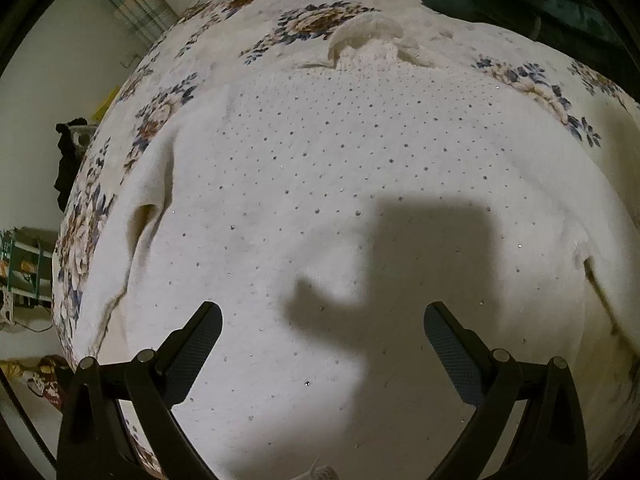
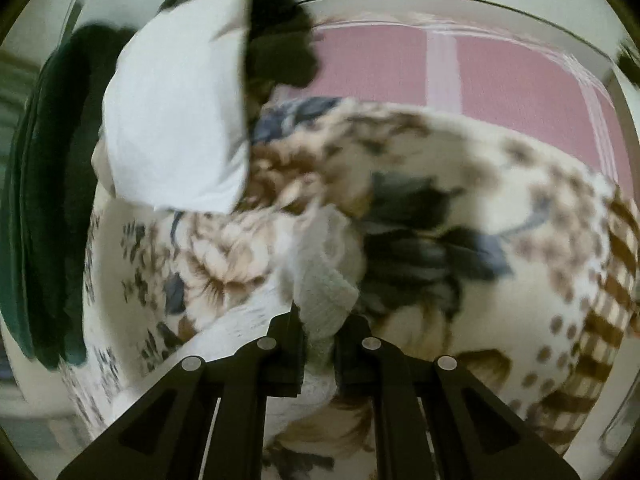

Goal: Fold small clothes

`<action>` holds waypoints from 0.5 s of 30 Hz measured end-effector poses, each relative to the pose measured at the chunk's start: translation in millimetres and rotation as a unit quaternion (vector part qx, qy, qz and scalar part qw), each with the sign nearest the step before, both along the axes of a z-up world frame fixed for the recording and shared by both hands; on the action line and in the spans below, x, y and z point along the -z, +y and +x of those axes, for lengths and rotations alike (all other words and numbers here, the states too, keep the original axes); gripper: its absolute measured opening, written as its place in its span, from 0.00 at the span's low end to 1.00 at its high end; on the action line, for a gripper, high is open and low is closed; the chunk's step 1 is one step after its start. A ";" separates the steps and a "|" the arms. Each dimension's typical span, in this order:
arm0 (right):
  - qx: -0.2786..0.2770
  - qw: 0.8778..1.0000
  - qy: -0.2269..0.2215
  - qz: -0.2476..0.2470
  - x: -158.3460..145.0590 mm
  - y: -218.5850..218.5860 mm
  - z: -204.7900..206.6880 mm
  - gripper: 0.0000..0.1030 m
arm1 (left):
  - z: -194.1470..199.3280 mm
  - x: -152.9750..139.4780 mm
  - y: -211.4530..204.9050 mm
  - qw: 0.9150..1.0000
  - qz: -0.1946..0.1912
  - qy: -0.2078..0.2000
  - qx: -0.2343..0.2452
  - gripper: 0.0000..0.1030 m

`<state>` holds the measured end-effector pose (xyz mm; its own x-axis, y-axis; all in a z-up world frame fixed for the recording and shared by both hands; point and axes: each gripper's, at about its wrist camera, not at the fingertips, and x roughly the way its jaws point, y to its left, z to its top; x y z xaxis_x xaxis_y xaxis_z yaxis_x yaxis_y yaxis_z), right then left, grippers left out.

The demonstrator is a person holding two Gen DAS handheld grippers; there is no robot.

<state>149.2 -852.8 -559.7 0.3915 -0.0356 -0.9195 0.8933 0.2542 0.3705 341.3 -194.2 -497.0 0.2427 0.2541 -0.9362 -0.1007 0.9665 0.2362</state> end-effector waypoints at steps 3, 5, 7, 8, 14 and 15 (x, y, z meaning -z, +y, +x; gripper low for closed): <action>-0.032 0.999 -0.022 -0.007 -20.8 15.6 21.9 0.11 | -0.8 0.6 7.9 1.000 -0.006 -0.002 -0.014 1.00; -0.068 0.997 -0.043 -0.018 -41.6 39.2 49.3 0.11 | -3.1 0.2 17.3 1.000 -0.012 -0.002 -0.024 1.00; -0.112 0.992 -0.056 -0.024 -60.3 70.7 78.3 0.11 | -5.5 -0.4 26.3 0.999 -0.014 -0.003 -0.034 1.00; -0.132 0.989 -0.060 -0.028 -68.3 86.4 91.6 0.11 | -7.2 -0.9 33.6 0.999 -0.015 -0.005 -0.040 1.00; -0.292 0.953 -0.071 -0.046 -102.2 246.2 196.9 0.11 | -16.9 -4.3 95.3 0.996 -0.008 -0.017 -0.084 1.00; -0.321 0.944 -0.065 -0.049 -101.5 282.2 216.2 0.11 | -18.6 -4.2 109.7 0.995 -0.005 -0.018 -0.094 1.00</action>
